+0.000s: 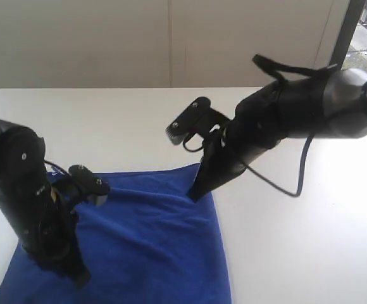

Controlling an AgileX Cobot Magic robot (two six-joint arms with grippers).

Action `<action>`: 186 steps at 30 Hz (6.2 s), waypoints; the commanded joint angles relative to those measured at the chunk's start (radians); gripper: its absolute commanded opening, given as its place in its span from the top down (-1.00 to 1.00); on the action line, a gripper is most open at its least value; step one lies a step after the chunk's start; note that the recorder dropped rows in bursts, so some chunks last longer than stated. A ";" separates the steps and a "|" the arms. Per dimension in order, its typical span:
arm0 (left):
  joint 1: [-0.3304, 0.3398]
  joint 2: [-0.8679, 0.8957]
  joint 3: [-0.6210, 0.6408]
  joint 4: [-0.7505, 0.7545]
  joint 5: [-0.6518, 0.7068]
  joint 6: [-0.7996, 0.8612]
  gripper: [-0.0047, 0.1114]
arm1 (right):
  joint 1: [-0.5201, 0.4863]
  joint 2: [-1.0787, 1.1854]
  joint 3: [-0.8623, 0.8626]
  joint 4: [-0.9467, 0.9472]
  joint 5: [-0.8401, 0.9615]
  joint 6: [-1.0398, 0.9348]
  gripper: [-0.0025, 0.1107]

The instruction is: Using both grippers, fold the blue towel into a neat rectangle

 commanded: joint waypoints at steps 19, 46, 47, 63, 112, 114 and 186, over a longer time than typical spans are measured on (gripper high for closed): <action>-0.044 -0.109 0.234 0.008 -0.209 -0.100 0.92 | -0.153 0.453 -0.511 0.496 0.267 -0.536 0.96; -0.044 -0.278 0.214 0.008 -0.236 -0.100 0.92 | -0.100 0.330 -0.513 0.422 0.245 -0.504 0.96; -0.044 -0.278 0.218 0.021 -0.218 -0.100 0.92 | -0.078 0.328 -0.520 0.505 0.238 -0.562 0.96; -0.032 -0.276 0.395 0.067 -0.367 -0.201 0.92 | -0.001 0.579 -0.808 0.766 0.354 -0.703 0.96; -0.032 -0.276 0.407 0.067 -0.377 -0.221 0.92 | 0.000 0.708 -0.896 0.635 0.193 -0.693 0.96; -0.032 -0.276 0.407 0.067 -0.377 -0.221 0.92 | 0.000 0.714 -0.896 0.628 0.183 -0.692 0.96; 0.017 -0.078 0.411 0.068 -0.594 -0.187 0.92 | -0.010 0.745 -0.896 0.440 0.035 -0.676 0.96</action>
